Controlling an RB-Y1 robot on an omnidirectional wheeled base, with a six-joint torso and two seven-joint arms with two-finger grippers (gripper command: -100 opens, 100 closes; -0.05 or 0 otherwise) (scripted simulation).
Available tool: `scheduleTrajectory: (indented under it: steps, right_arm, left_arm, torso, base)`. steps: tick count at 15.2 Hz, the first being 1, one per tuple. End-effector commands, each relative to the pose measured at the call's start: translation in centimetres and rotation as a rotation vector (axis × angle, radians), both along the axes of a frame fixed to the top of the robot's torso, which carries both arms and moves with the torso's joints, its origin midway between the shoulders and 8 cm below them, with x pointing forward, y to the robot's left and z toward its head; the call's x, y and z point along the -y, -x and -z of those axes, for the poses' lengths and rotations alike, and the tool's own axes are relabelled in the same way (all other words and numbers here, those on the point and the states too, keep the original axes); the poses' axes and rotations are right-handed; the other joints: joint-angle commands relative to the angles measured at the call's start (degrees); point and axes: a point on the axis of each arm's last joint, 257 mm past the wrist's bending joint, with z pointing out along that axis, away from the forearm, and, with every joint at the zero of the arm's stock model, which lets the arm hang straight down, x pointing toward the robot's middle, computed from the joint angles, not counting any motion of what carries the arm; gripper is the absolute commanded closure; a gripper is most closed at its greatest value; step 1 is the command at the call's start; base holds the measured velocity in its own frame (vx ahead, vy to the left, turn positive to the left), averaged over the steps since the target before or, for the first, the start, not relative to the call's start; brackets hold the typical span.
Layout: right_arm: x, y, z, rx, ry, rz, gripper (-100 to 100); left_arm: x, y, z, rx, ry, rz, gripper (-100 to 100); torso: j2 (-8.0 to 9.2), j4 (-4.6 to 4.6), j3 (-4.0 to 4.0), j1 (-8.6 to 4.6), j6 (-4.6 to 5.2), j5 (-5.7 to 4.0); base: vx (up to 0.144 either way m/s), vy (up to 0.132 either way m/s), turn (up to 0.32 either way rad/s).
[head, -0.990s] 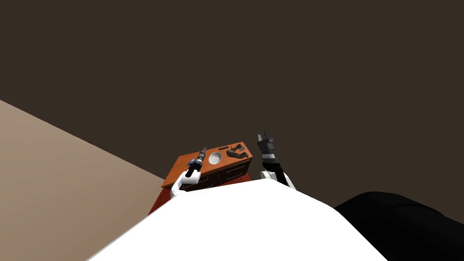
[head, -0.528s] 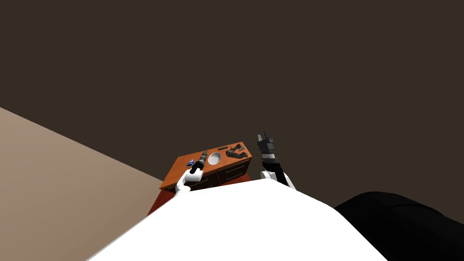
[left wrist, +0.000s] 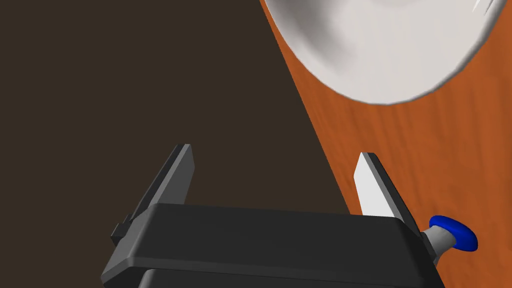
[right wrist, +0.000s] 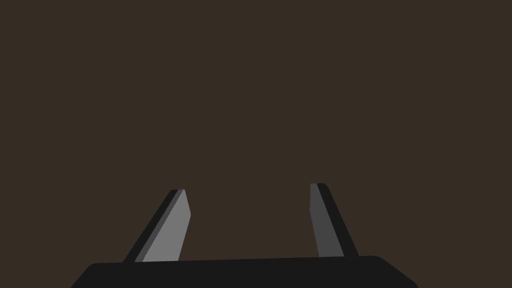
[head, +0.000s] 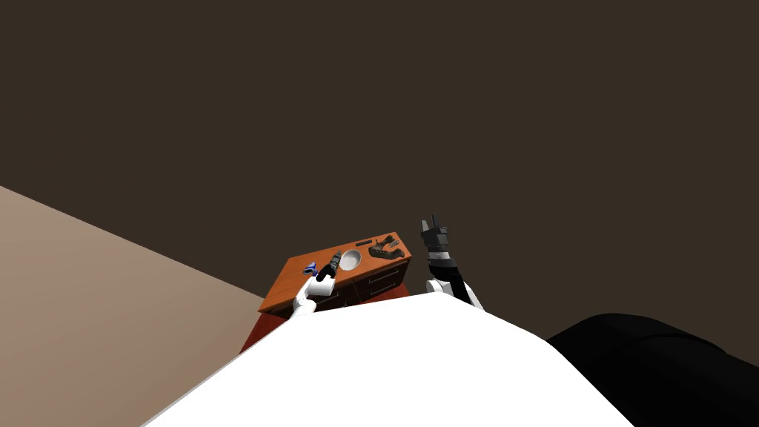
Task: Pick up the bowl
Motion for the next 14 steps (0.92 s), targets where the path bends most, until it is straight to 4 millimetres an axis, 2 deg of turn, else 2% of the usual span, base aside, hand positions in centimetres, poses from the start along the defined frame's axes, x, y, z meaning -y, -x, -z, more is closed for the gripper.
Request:
scheduleTrajectory:
  steps: [1, 8, 14]
  right_arm:
    - [0.0, 0.0, 0.0, 0.0, 0.0, 0.0, 0]
    - [0.0, 0.0, 0.0, 0.0, 0.0, 0.0, 0]
    - [0.0, 0.0, 0.0, 0.0, 0.0, 0.0, 0]
  left_arm:
    - [0.0, 0.5, 1.5, -0.05, -0.004, -0.005, -100]
    - [0.9, 2.8, 6.9, -0.256, -0.024, -0.014, -100]
    - [1.4, 4.6, 9.4, -0.363, -0.036, -0.015, -100]
  torso:
    - [0.0, 0.0, 0.0, 0.0, 0.0, 0.0]
    - [-0.01, 0.0, 0.0, -0.01, 0.0, 0.0]
    - [0.0, 0.0, 0.0, -0.01, -0.01, 0.0]
  base:
    - [0.004, -0.003, -0.028]
    - [0.005, -0.004, -0.033]
    - [0.004, -0.003, -0.023]
